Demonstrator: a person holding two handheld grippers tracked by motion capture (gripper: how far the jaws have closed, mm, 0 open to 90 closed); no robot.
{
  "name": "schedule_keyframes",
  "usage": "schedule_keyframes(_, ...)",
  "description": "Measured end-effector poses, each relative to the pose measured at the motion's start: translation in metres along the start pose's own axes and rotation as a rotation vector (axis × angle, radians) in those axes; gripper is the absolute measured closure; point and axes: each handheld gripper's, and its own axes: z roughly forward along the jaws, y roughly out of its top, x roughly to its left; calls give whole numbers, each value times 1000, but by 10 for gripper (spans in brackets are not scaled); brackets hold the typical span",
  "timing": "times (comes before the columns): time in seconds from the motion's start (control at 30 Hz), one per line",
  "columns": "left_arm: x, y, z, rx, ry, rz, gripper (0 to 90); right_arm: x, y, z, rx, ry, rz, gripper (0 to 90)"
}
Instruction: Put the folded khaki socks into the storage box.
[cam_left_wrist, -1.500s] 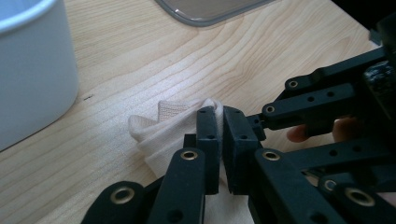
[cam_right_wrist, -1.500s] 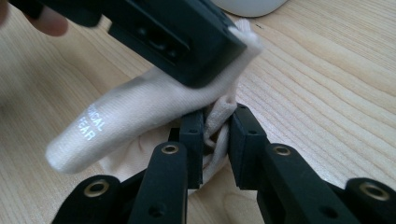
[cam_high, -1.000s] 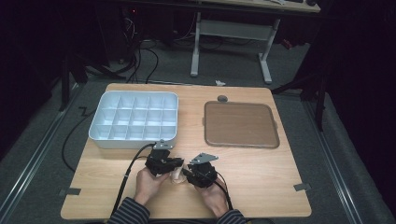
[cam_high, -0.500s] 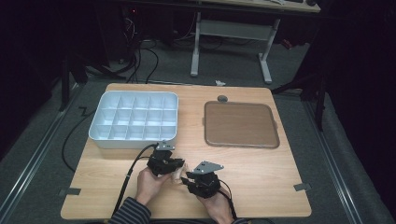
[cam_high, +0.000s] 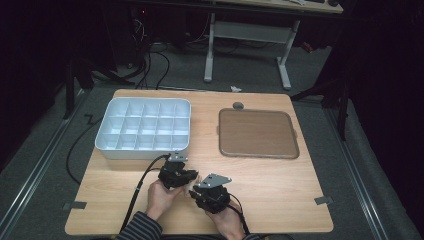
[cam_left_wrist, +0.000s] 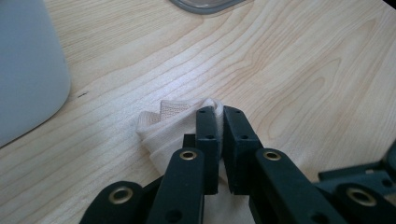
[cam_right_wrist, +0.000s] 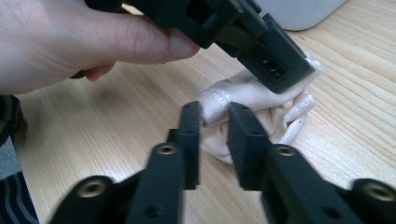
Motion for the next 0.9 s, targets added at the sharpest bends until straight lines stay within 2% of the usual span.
schedule_keyframes(0.07, -2, 0, 0, 1, -1, 8, 857, 1, -2, -1, 5, 3, -9, 856)
schedule_keyframes(0.17, -3, 0, 2, -4, -2, 13, 857, 1, -5, -1, 10, -5, -22, 881)
schedule_keyframes(0.4, -4, 1, 2, -5, -3, 13, 857, -2, -13, -3, 30, -15, -32, 893)
schedule_keyframes(0.67, -4, 0, 5, -11, 7, 23, 858, -9, -22, -7, 54, -49, -33, 895)
schedule_keyframes(0.9, -3, -1, 10, -3, 36, 45, 865, -13, -25, -3, 65, -59, -35, 897)
